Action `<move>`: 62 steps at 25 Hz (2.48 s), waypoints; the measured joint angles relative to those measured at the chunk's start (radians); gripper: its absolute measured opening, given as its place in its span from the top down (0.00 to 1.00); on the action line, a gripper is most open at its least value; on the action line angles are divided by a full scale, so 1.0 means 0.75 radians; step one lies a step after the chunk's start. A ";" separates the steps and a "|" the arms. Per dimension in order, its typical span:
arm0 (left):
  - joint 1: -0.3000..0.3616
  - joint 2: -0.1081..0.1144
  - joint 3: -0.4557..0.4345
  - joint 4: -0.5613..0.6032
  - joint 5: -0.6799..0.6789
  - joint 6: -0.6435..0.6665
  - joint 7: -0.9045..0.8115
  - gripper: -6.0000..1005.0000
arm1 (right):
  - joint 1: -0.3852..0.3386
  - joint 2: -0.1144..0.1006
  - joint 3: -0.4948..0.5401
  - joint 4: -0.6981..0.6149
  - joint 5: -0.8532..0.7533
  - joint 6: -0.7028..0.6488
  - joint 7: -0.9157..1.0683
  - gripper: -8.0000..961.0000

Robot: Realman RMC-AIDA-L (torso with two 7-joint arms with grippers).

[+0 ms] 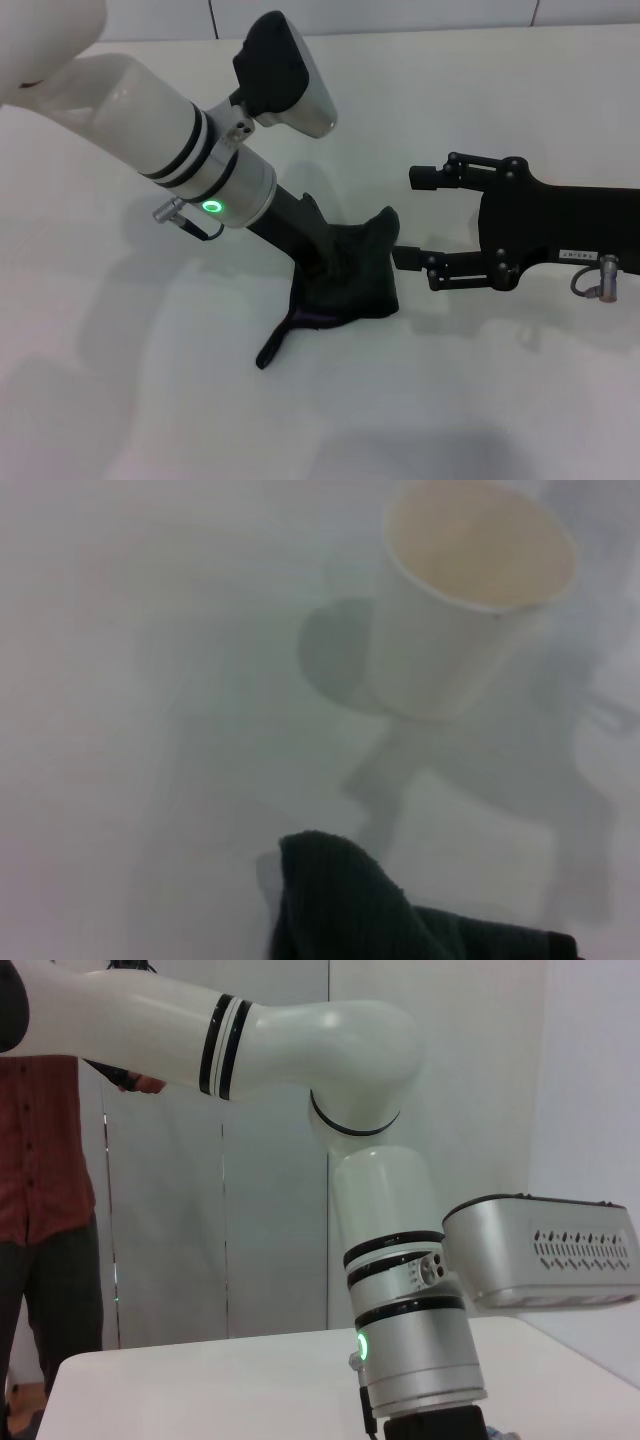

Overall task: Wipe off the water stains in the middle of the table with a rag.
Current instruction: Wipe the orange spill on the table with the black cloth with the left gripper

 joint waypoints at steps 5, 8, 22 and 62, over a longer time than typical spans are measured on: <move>-0.001 0.000 0.012 0.004 -0.027 0.009 0.024 0.96 | -0.003 0.000 0.000 0.003 0.000 -0.002 0.000 0.14; -0.003 0.000 0.018 0.006 -0.062 0.025 0.057 0.96 | -0.005 0.000 0.000 0.006 0.001 -0.002 -0.001 0.14; 0.003 0.000 0.093 0.006 -0.142 0.059 0.088 0.96 | -0.005 0.000 0.000 0.003 0.002 -0.002 -0.001 0.14; 0.069 0.009 -0.246 0.052 0.170 -0.110 0.023 0.96 | -0.010 0.000 0.002 0.011 0.002 -0.001 -0.005 0.14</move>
